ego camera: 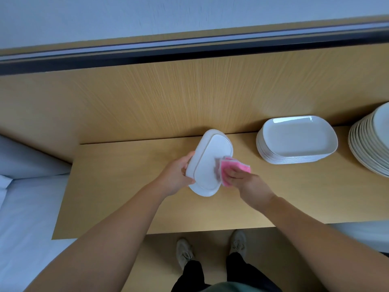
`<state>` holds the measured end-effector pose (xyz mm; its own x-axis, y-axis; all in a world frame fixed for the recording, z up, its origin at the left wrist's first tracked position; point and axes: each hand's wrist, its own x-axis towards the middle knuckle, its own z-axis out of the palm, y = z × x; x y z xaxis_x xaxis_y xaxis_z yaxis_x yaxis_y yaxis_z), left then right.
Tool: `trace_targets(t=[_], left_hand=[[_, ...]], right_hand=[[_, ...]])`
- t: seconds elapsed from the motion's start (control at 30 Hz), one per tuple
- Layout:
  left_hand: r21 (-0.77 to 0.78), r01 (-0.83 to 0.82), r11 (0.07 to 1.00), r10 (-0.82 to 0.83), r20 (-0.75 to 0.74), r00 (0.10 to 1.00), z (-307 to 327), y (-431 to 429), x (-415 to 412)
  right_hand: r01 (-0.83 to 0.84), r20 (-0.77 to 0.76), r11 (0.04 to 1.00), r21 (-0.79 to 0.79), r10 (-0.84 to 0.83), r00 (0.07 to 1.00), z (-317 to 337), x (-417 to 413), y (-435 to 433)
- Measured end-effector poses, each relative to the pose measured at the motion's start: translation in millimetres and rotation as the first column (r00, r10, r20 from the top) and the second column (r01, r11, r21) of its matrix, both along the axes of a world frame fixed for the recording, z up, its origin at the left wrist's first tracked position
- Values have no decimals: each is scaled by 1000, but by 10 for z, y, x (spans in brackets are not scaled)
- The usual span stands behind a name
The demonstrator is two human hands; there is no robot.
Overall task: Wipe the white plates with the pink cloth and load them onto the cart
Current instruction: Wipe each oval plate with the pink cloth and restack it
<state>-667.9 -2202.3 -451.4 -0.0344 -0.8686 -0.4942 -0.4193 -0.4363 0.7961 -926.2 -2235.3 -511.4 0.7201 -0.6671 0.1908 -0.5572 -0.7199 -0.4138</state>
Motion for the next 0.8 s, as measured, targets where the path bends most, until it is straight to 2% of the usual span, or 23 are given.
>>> trace_targets(t=[0.13, 0.2, 0.3, 0.4, 0.5, 0.6, 0.7, 0.8], left_hand=[[-20, -12, 1000, 13, 39, 999, 178, 62, 43], [-41, -44, 998, 48, 93, 994, 288, 98, 108], [-82, -55, 995, 76, 276, 958, 429, 233, 287], [-90, -75, 993, 107, 431, 896, 497, 461, 524], [-120, 13, 993, 73, 684, 726, 492, 772, 770], [-207, -13, 978, 167, 748, 643, 411, 1093, 1017], [-177, -28, 984, 164, 828, 536, 311, 1329, 1239], [-158, -44, 986, 160, 859, 487, 211, 1468, 1482]], right_hand=[[204, 237, 979, 29, -205, 950, 380, -61, -224], [207, 355, 977, 55, -213, 910, 576, -35, -291], [126, 449, 990, 65, -142, 882, 821, 126, -338], [29, 466, 999, 18, -34, 884, 920, 389, -344], [-31, 447, 1000, 5, 26, 894, 912, 684, -319], [-85, 424, 995, 50, 56, 904, 867, 1011, -240], [-142, 397, 987, 68, 104, 912, 803, 1361, -149], [-182, 367, 980, 81, 140, 920, 731, 1690, -49]])
